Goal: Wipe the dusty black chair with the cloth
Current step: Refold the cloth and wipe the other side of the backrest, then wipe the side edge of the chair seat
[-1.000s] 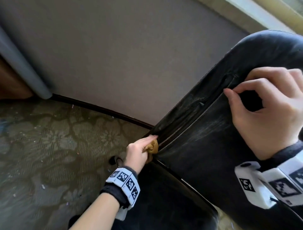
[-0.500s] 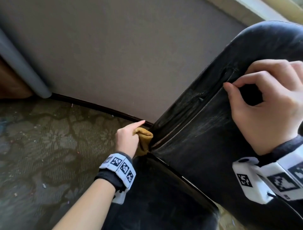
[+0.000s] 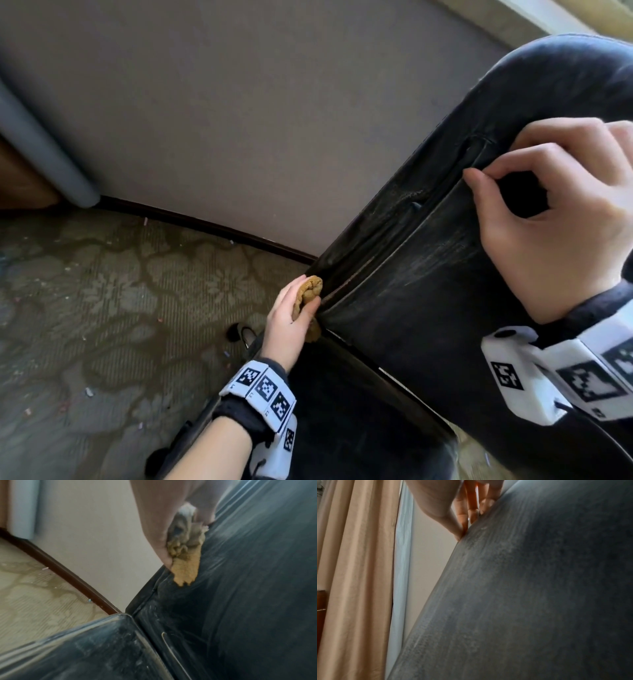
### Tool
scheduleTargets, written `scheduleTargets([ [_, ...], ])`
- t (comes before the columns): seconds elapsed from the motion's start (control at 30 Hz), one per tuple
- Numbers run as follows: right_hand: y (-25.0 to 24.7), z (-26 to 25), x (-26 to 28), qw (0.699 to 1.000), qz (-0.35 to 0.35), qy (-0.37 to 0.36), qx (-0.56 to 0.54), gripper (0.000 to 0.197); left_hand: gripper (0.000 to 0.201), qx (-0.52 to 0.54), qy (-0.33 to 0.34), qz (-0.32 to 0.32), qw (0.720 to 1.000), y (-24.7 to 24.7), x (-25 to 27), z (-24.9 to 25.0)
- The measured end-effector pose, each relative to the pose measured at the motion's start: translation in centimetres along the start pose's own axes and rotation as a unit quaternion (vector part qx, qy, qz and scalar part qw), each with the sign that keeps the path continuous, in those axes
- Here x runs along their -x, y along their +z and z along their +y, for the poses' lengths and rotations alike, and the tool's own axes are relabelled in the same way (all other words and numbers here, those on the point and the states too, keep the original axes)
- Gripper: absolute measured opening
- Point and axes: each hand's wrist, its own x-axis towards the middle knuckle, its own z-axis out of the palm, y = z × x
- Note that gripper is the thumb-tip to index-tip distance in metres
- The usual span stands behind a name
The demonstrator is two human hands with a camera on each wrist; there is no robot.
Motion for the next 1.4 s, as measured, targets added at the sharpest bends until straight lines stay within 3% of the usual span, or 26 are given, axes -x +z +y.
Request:
scheduleTargets([
  [0.07,-0.1,0.0,0.0,1.000,-0.004,-0.001,0.002,0.030,0.031,-0.017,0.036,0.039,0.998,-0.2,-0.3,-0.3],
  [0.17,-0.1,0.1,0.0,1.000,-0.005,-0.004,0.006,0.030,0.031,-0.061,0.032,0.050,0.996,-0.8,0.0,-1.2],
  [0.33,-0.1,-0.1,-0.1,1.000,0.005,-0.008,0.009,0.029,0.053,-0.188,0.026,-0.042,0.981,-2.7,0.8,-4.1],
  [0.43,-0.1,0.0,-0.1,1.000,0.007,-0.012,0.007,0.029,0.049,-0.136,0.012,0.082,0.987,-3.5,-1.3,-1.4],
  [0.5,-0.1,-0.2,0.0,1.000,0.003,-0.007,0.004,0.029,0.047,-0.109,0.020,0.117,0.987,-3.1,-3.2,1.5],
  [0.6,-0.2,-0.1,-0.2,1.000,0.005,-0.004,-0.004,0.030,0.047,-0.101,0.081,0.070,0.989,-1.3,-4.0,4.2],
  [0.67,-0.2,-0.1,-0.1,1.000,0.003,0.007,-0.009,0.030,0.046,-0.125,0.119,0.065,0.983,-0.3,-3.3,3.0],
  [0.8,0.2,0.0,0.4,0.999,-0.009,0.027,-0.029,0.034,0.048,-0.152,0.039,0.027,0.987,-1.2,-2.0,-1.0],
  [0.93,0.2,-0.9,0.3,0.992,-0.018,0.100,-0.078,0.036,0.045,-0.222,0.034,-0.058,0.973,-4.1,-1.2,-2.6],
  [1.0,1.8,-2.6,4.3,0.987,-0.023,0.089,-0.129,0.026,0.042,-0.242,0.037,-0.058,0.968,-4.5,-0.9,-4.9],
  [1.07,2.1,-6.2,7.3,0.985,-0.009,0.044,-0.169,0.020,0.039,-0.234,0.034,-0.021,0.972,-5.3,-1.0,-3.9],
  [1.13,2.7,-9.5,10.2,0.959,-0.042,0.023,-0.280,0.015,0.032,-0.215,-0.003,0.032,0.976,-6.3,-0.6,-3.6],
  [1.2,5.5,-11.4,15.4,0.935,-0.124,0.062,-0.326,0.012,0.027,-0.212,-0.057,0.092,0.971,-7.9,-0.2,-5.1],
  [1.3,10.2,-13.4,23.4,0.861,-0.291,0.237,-0.345,0.015,0.031,-0.250,-0.073,0.084,0.962,-9.9,1.1,-6.6],
  [1.4,14.2,-14.0,27.8,0.751,-0.355,0.435,-0.348,0.028,0.043,-0.253,-0.058,0.017,0.966,-9.2,1.9,-8.0],
])
